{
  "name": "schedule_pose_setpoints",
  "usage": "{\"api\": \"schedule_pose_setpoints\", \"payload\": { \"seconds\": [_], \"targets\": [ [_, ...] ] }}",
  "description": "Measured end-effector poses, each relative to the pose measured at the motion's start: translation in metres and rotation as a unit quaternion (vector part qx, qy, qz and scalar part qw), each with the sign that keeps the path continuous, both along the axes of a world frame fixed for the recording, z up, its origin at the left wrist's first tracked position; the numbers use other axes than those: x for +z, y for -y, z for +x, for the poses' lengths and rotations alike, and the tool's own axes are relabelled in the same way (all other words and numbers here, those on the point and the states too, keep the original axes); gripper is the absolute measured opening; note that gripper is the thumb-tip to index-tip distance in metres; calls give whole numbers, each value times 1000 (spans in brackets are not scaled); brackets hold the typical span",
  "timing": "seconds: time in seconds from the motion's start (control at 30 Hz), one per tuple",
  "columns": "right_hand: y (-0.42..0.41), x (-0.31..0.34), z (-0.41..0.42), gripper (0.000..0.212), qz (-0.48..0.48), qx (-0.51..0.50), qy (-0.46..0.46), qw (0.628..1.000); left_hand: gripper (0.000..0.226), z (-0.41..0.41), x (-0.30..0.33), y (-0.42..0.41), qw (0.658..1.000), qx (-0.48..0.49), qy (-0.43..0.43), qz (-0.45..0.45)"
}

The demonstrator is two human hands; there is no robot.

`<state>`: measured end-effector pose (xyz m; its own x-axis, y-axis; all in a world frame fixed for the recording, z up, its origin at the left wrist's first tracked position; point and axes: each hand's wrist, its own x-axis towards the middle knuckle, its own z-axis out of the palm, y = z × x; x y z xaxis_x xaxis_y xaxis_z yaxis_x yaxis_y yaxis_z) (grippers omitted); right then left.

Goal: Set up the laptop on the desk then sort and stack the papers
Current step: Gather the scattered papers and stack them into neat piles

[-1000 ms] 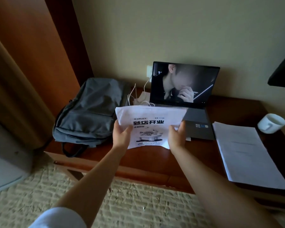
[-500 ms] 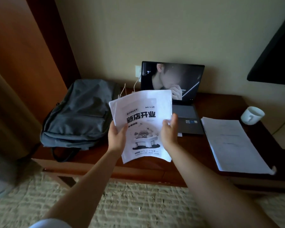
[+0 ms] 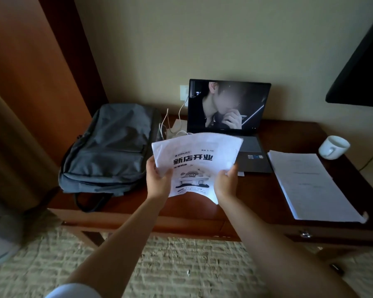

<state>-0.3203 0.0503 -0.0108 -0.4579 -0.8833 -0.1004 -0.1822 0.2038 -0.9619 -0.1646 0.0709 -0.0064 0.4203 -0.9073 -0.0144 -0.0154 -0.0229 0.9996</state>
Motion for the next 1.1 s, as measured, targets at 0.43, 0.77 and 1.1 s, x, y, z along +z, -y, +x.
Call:
{"api": "schedule_pose_setpoints", "payload": {
  "seconds": [0.43,0.77,1.1],
  "targets": [
    [-9,-27,-2,43,54,4,-88,995,24,-15,-34,-1,992,-29,61,105],
    [-14,-22,-79,43,51,-49,-155,985,27,-104,-23,1,979,-115,96,136],
    [8,-39,-267,42,96,-89,-230,964,54,-282,-12,28,960,-170,78,207]
  ]
}}
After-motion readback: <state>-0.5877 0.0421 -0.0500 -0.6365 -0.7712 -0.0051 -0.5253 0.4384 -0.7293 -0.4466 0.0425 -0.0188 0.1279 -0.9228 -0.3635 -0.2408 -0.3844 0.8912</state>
